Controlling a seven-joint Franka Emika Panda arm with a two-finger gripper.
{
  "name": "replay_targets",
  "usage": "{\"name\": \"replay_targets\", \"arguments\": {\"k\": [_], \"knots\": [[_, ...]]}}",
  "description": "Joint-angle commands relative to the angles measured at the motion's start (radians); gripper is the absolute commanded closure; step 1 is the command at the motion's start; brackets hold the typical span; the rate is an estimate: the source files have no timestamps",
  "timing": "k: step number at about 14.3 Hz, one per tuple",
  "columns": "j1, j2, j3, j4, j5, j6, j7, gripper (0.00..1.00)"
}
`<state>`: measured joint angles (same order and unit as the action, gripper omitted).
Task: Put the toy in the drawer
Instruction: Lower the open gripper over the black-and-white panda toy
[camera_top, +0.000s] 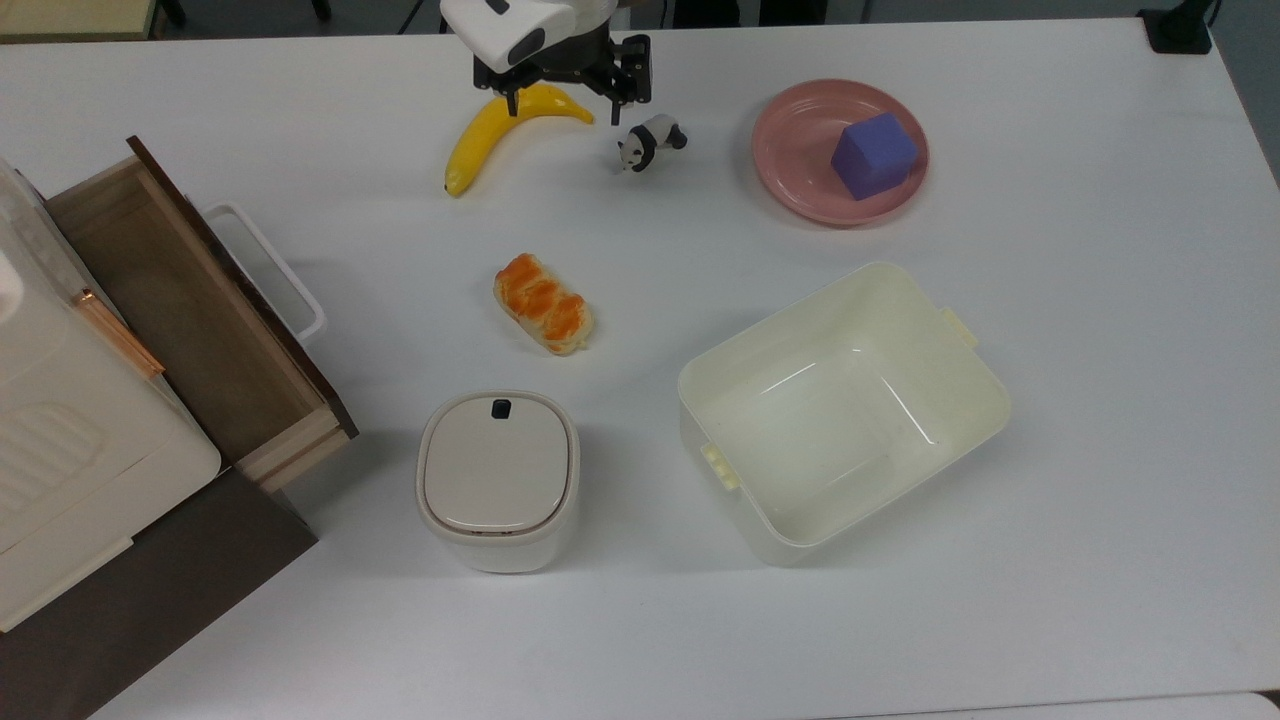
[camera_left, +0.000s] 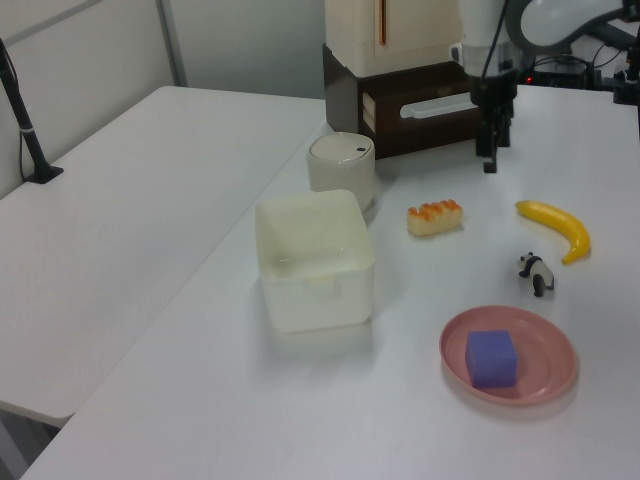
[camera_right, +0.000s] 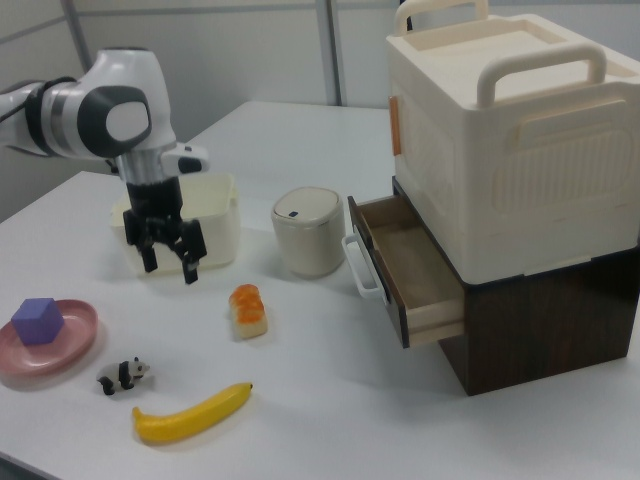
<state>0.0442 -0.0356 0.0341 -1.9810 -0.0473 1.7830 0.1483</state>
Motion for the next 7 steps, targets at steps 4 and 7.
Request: {"name": "replay_targets", "arguments": {"k": [4, 7], "knots": [[0.02, -0.036, 0.04, -0.212, 0.024, 0.096, 0.1, 0.0], [0.031, -0.026, 0.041, -0.257, 0.073, 0.101, 0.102, 0.0]]}}
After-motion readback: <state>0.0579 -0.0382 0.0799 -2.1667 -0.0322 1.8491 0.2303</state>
